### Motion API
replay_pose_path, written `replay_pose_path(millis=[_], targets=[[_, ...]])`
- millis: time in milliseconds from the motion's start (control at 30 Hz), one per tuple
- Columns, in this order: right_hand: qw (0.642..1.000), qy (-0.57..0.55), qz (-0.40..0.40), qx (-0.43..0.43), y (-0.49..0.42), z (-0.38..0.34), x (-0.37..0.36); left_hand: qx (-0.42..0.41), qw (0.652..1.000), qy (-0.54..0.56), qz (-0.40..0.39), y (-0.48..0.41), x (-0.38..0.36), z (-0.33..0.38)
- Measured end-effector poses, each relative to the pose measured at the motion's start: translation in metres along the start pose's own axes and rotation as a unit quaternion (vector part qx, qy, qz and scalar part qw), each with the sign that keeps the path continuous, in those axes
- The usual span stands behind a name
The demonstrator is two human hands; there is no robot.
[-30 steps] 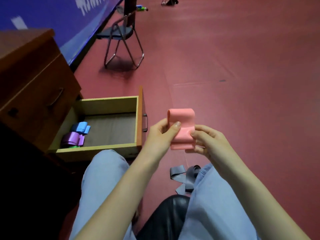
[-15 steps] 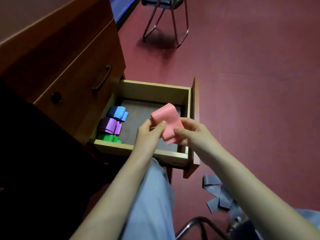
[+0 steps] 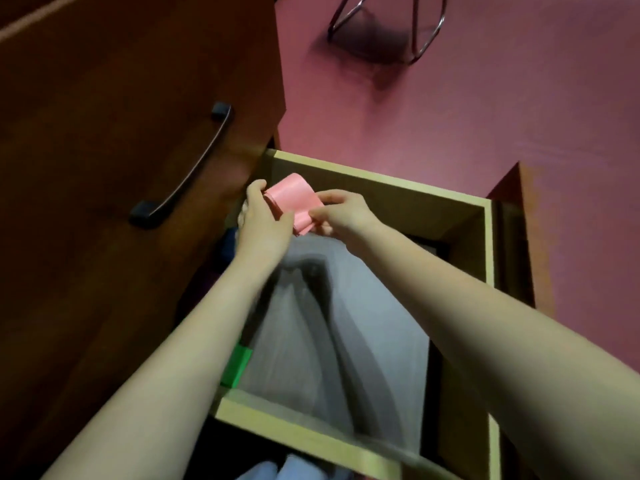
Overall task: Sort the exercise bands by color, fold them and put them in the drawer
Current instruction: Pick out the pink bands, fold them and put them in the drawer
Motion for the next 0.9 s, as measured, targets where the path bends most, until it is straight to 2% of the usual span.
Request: replay_pose_path(millis=[267, 467, 567, 700, 767, 900], targets=[[0.995, 0.082, -0.049, -0.016, -0.077, 0.024, -0.033, 0.005, 0.975, -0.220, -0.021, -0.031, -0.015, -0.032], [0.989, 0.131, -0.066, 0.018, -0.098, 0.024, -0.050, 0.016, 0.953, -0.302, -0.025, -0.044, -0.017, -0.043], [0.972, 0.221, -0.074, 0.032, -0.102, 0.034, -0.056, -0.005, 0.939, -0.343, -0.028, -0.039, -0.022, -0.037], [0.959, 0.263, -0.081, 0.064, -0.090, 0.023, -0.051, -0.058, 0.906, -0.418, -0.009, -0.025, -0.028, -0.016], [0.958, 0.271, -0.062, 0.075, -0.078, 0.016, -0.033, -0.075, 0.901, -0.427, -0.017, -0.016, -0.034, -0.007], [0.972, 0.225, -0.046, 0.055, -0.020, 0.013, 0.020, -0.096, 0.931, -0.350, -0.051, 0.023, -0.043, 0.024]])
Point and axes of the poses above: each hand's wrist, its own y-axis away from the middle knuckle, its own x-axis out of the back of the hand, z = x × y, the point moved 9 cm from there along -y, towards the middle knuckle, and after that the axes turned 5 degrees about -y, right-handed, at the moved point
